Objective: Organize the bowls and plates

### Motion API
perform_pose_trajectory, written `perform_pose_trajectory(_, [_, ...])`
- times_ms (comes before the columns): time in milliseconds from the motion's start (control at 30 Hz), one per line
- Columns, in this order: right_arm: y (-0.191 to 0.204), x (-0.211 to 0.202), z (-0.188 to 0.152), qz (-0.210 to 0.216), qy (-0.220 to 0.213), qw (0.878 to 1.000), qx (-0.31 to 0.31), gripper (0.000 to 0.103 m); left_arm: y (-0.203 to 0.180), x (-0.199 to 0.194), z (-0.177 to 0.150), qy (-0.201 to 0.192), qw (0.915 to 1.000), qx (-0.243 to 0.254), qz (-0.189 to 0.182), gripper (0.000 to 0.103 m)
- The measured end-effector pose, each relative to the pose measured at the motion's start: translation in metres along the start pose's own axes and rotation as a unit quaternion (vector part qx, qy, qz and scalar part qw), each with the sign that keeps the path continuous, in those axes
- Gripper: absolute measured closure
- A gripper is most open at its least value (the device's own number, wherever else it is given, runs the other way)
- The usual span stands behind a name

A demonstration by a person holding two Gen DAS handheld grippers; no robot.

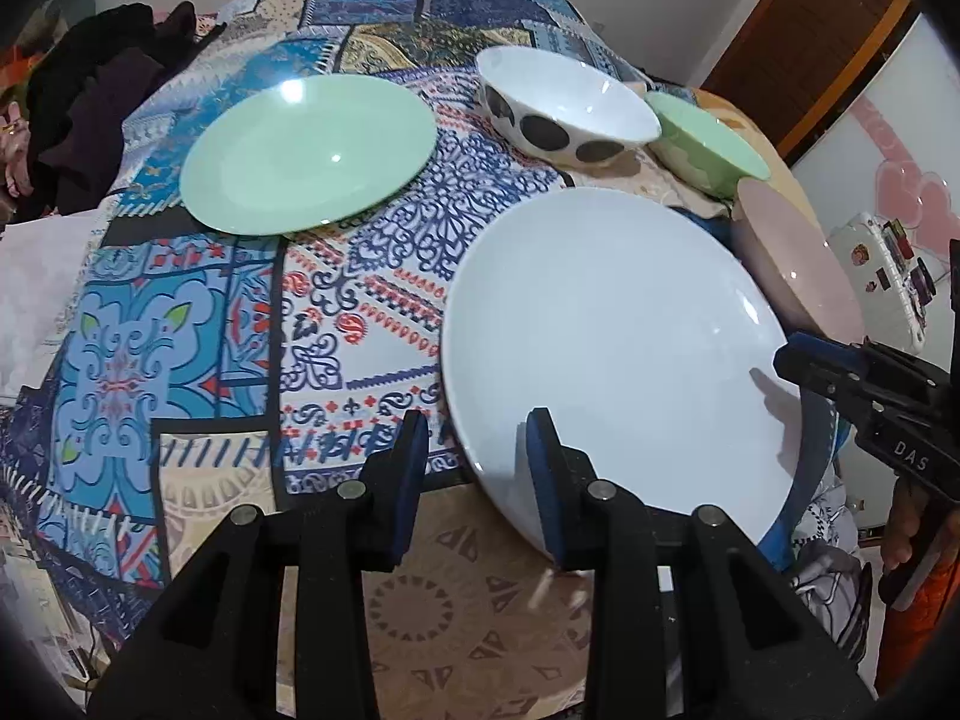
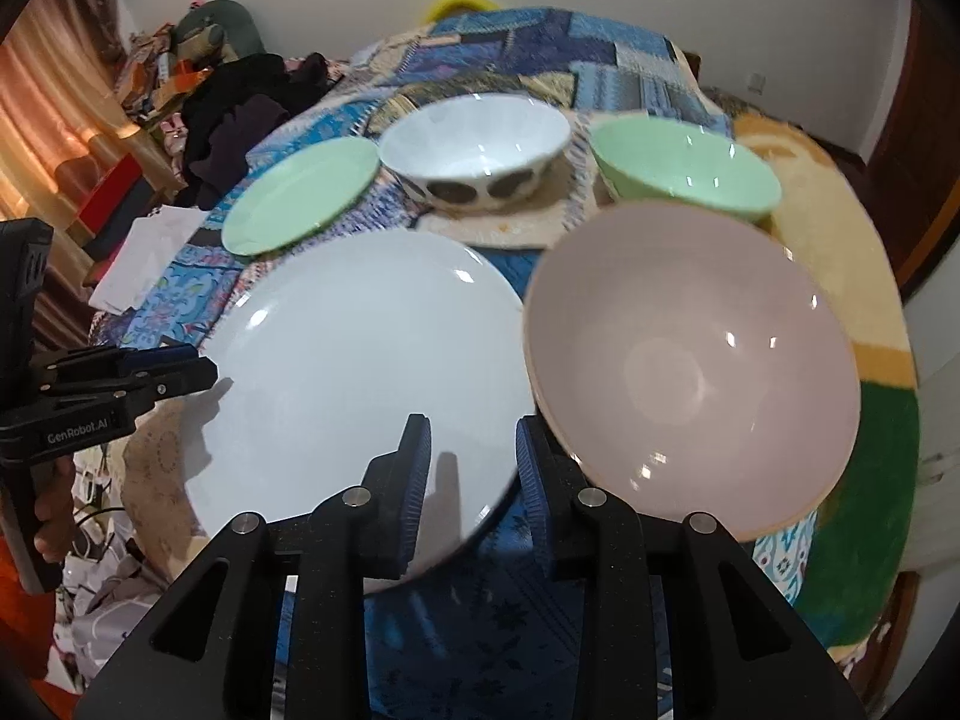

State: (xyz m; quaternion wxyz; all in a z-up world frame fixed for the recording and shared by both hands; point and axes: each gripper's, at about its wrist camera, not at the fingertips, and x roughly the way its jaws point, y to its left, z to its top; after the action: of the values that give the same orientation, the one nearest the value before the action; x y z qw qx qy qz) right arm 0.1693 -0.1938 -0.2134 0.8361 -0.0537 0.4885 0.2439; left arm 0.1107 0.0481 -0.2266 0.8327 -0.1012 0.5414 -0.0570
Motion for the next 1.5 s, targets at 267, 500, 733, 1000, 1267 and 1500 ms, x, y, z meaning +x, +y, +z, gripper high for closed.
perform_pose_trajectory(267, [0.024,-0.011,0.030,0.017,-0.042,0.999,-0.031,0.066,0.022,-0.038,0.011,-0.060,0.9977,-0.014,0.028,0.051])
perform_pose_trajectory(500, [0.049,0.017,0.062,0.018,-0.047,0.997,-0.056,0.056,0.062,-0.054,0.034,-0.094,0.9922,-0.047,0.067,0.044])
perform_pose_trajectory(733, [0.072,0.060,0.093,0.038,-0.020,0.996,-0.074,0.056,0.115,-0.038,0.061,-0.078,0.9877,-0.104,0.086,0.044])
perform_pose_trajectory(1000, [0.090,0.111,0.119,0.042,0.024,0.995,-0.091,0.056,0.161,0.005,0.088,-0.037,0.9870,-0.124,0.096,0.044])
perform_pose_trajectory(1267, [0.094,0.147,0.133,0.045,0.064,0.993,-0.084,0.056,0.187,0.045,0.112,-0.007,0.9887,-0.125,0.083,0.044])
perform_pose_trajectory(1500, [0.103,0.161,0.136,0.037,0.076,0.992,-0.093,0.059,0.187,0.060,0.128,-0.014,0.9919,-0.100,0.077,0.051])
